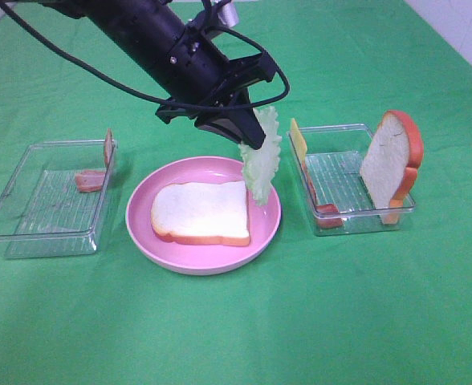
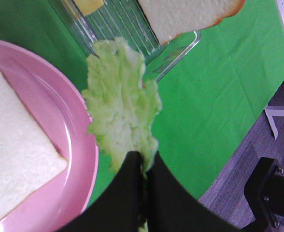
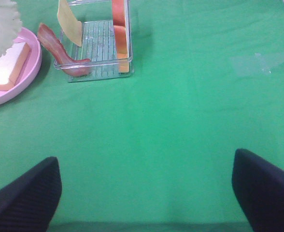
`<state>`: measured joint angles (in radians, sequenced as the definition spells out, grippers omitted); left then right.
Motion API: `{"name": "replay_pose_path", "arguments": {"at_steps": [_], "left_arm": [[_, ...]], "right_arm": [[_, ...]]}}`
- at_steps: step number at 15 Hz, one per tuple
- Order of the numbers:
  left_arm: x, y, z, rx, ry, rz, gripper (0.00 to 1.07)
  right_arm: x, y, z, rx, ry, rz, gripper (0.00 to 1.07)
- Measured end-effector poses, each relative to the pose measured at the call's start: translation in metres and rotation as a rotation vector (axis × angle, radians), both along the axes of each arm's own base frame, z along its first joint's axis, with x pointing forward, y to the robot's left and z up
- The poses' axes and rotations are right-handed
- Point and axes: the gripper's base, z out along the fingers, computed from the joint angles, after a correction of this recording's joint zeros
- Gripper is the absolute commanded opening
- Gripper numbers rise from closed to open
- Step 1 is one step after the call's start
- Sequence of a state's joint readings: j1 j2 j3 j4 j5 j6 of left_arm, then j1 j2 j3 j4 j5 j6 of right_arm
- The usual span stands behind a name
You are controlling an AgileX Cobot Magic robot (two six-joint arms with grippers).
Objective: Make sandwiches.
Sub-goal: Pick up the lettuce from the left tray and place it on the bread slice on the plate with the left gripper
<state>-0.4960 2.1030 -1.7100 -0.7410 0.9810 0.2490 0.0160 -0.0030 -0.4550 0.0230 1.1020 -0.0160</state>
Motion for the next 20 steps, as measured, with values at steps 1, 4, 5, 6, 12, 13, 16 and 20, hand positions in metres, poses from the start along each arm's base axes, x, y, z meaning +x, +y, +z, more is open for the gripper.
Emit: {"name": "replay_pose_path", "arguments": {"at_steps": [1,4,5,6,12,13,16,20], "left_arm": [[0.002,-0.002,-0.006,-0.007,-0.001,0.000,0.00],[0.007,-0.004,-0.025,0.001,0.017,0.010,0.00],[0.010,-0.005,-0.031,0.006,0.018,0.017,0.00],[0.011,-0.005,-0.039,0.015,0.030,0.014,0.00],[0.013,0.001,-0.049,0.114,0.008,0.002,0.00],[0.013,0.005,-0.052,0.170,0.001,0.011,0.00],[0.015,0.012,-0.055,0.246,-0.008,0.032,0.00],[0.016,0.014,-0.056,0.269,0.006,0.066,0.00]], "right_arm": [[0.000,0.000,0.000,0.000,0.000,0.000,0.92],[0.000,0.000,0.000,0.000,0.000,0.000,0.92],[0.000,0.000,0.000,0.000,0.000,0.000,0.92],[0.000,0.000,0.000,0.000,0.000,0.000,0.92],[0.000,0.000,0.000,0.000,0.000,0.000,0.92],[0.000,0.000,0.000,0.000,0.000,0.000,0.92],[0.000,0.000,0.000,0.000,0.000,0.000,0.92],[0.000,0.000,0.000,0.000,0.000,0.000,0.92]]}}
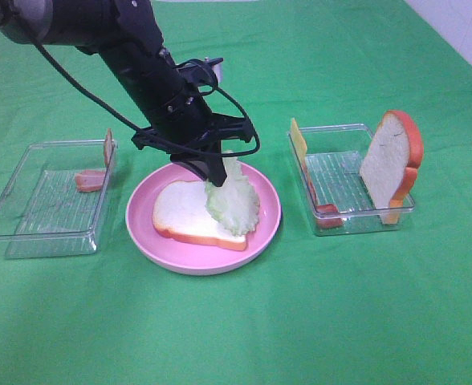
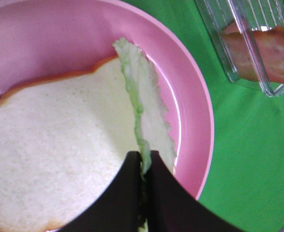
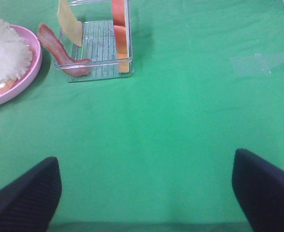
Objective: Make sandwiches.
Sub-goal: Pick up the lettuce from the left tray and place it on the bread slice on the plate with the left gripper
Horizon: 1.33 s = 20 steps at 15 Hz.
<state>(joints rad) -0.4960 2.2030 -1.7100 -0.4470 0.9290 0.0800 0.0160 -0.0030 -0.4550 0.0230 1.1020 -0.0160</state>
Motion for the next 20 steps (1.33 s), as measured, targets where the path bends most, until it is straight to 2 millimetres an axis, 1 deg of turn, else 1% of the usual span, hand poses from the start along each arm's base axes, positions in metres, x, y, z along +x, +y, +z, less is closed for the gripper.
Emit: {"name": "replay_pose_path", "arguments": {"at_steps": [5,9,10,14,15,16,17,18,19,20], "left_arm": [[0.002,0.007,-0.003,0.084,-0.008,0.035,0.00],[0.002,0.008,-0.003,0.091,-0.002,0.056,0.00],[0.002,0.008,-0.003,0.093,0.002,0.070,0.01],[0.002,0.009,-0.004,0.106,0.007,0.073,0.15],[0.001,0.010,-0.004,0.113,0.016,0.068,0.23],[0.001,0.011,-0.004,0.120,0.019,0.067,0.34],[0.000,0.012,-0.003,0.135,0.045,0.088,0.77],[0.000,0.012,-0.002,0.144,0.051,0.088,0.87],[-0.001,0.013,0.003,0.169,0.065,0.075,1.02],[0.000,0.015,0.010,0.201,0.072,0.056,1.02]], "right_arm": [[0.000,0.000,0.000,0.000,0.000,0.000,0.92],[0.000,0.000,0.000,0.000,0.000,0.000,0.92],[0.000,0.000,0.000,0.000,0.000,0.000,0.92],[0.000,0.000,0.000,0.000,0.000,0.000,0.92],[0.000,0.000,0.000,0.000,0.000,0.000,0.92],[0.000,0.000,0.000,0.000,0.000,0.000,0.92],[0.000,0.000,0.000,0.000,0.000,0.000,0.92],[0.000,0.000,0.000,0.000,0.000,0.000,0.92],[0.000,0.000,0.000,0.000,0.000,0.000,0.92],[0.000,0.000,0.000,0.000,0.000,0.000,0.92]]}}
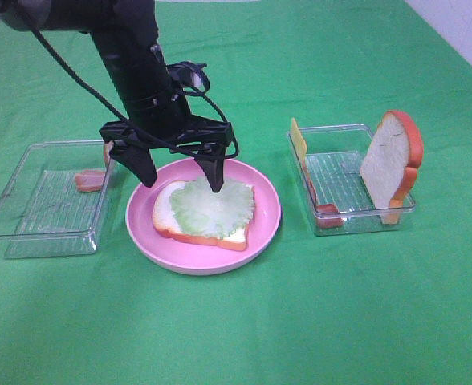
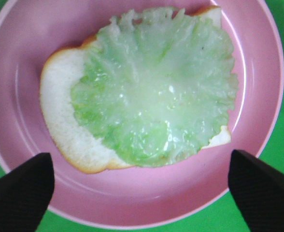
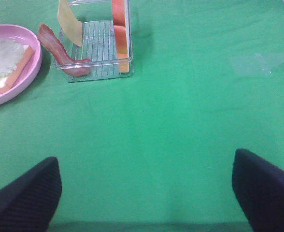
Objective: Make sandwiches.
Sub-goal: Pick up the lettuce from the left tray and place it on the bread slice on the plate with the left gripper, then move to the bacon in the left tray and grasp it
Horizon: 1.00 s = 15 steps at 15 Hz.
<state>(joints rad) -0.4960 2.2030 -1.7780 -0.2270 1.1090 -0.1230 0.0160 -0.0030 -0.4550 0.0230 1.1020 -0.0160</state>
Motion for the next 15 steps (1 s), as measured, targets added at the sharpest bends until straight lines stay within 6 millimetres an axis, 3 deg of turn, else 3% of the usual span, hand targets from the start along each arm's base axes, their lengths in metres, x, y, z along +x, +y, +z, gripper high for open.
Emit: {"name": "replay_pose_path", "arguments": {"at_steps": [6,8,12,13,14,15], "left_arm": [[0.018,0.001,0.063,0.027,-0.169,-0.022,1.02],[0.021,0.007,0.067,0.031,-0.180,-0.011,1.02],[0.050,0.073,0.070,0.044,-0.179,0.165,1.02],[0.050,0.073,0.070,0.044,-0.179,0.165,1.02],[0.058,0.097,0.070,0.051,-0.179,0.217,1.02],[0.061,0.107,0.070,0.053,-0.178,0.239,1.02]], "right_arm": [[0.000,0.000,0.000,0.000,0.000,0.000,0.92],[0.000,0.000,0.000,0.000,0.000,0.000,0.92],[0.000,0.000,0.000,0.000,0.000,0.000,0.92],[0.000,0.000,0.000,0.000,0.000,0.000,0.92],[0.000,0.000,0.000,0.000,0.000,0.000,0.92],[0.000,0.000,0.000,0.000,0.000,0.000,0.92]]}}
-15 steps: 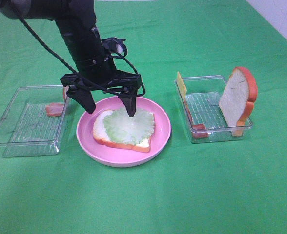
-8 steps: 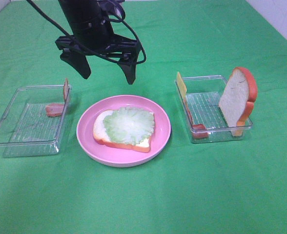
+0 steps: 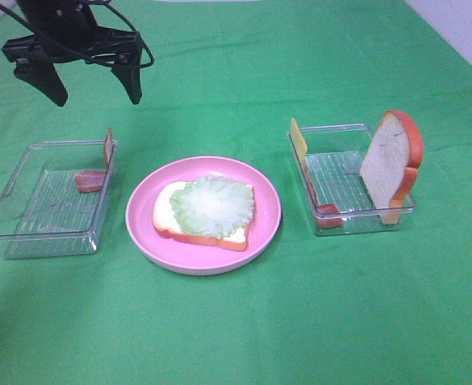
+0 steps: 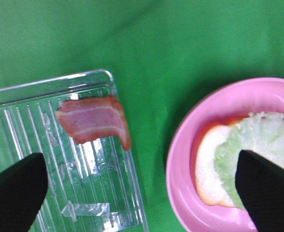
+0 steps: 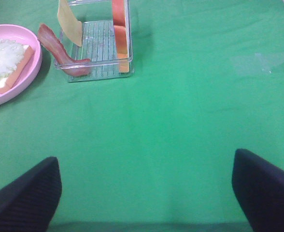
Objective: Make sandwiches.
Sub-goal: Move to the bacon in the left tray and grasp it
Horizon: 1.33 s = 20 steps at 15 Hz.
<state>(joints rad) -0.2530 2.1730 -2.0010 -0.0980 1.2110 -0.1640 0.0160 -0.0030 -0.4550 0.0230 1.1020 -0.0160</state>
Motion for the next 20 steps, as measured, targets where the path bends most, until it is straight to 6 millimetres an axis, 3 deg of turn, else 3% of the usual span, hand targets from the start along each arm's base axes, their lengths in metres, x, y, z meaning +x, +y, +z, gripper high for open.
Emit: {"name": "replay_pose_path", "arguments": {"at_steps": [2,9,20], "left_arm": [[0.004,0.012,-0.005,0.011,0.009,0.024,1.02],[0.014,0.004,-0.059,0.033,0.123,0.007,1.02],[0.017,0.001,-0.068,0.079,0.121,-0.015,0.95]], "right_arm": [[0.000,0.000,0.000,0.000,0.000,0.000,0.92],[0.000,0.000,0.000,0.000,0.000,0.000,0.92],[0.000,0.000,0.000,0.000,0.000,0.000,0.92]]}}
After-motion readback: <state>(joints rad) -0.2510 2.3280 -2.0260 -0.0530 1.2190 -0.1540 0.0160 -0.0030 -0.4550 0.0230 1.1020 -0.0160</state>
